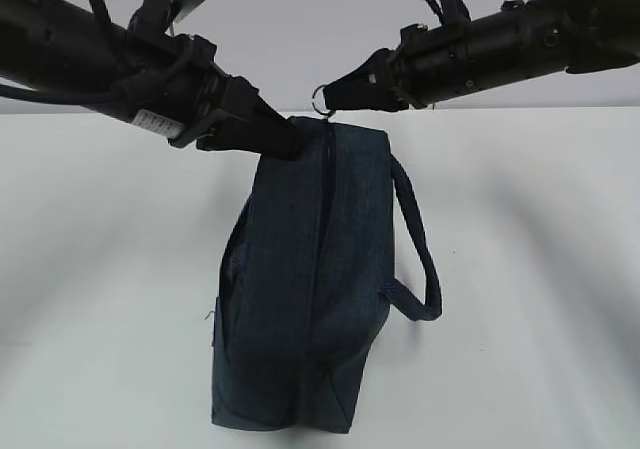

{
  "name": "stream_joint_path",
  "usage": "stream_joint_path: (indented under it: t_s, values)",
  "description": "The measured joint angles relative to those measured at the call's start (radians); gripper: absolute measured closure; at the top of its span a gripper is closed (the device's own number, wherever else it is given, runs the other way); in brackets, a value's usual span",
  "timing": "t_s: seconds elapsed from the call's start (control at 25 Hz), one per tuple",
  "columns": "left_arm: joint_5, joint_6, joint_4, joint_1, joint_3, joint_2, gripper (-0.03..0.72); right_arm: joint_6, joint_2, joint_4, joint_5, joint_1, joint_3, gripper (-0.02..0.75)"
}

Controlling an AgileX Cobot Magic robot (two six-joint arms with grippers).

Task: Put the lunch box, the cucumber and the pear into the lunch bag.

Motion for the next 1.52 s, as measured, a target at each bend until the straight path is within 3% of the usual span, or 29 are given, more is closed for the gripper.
stream_joint_path:
  t_s: [0.44,1.36,1.52]
  values:
    - [0.014,0.041,0.002,0.000,0.000,-0.020,0.664,0.080,0.110,-0.072,-0.098,-0.039,-0.088,0.738]
    - [-0.088,0.079,-0.010,0.000,-0.020,-0.019,0.664,0.172,0.197,-0.082,-0.012,-0.047,-0.124,0.737]
    - [-0.092,0.080,-0.014,0.000,-0.021,-0.017,0.664,0.166,0.199,-0.066,-0.020,-0.049,-0.147,0.673]
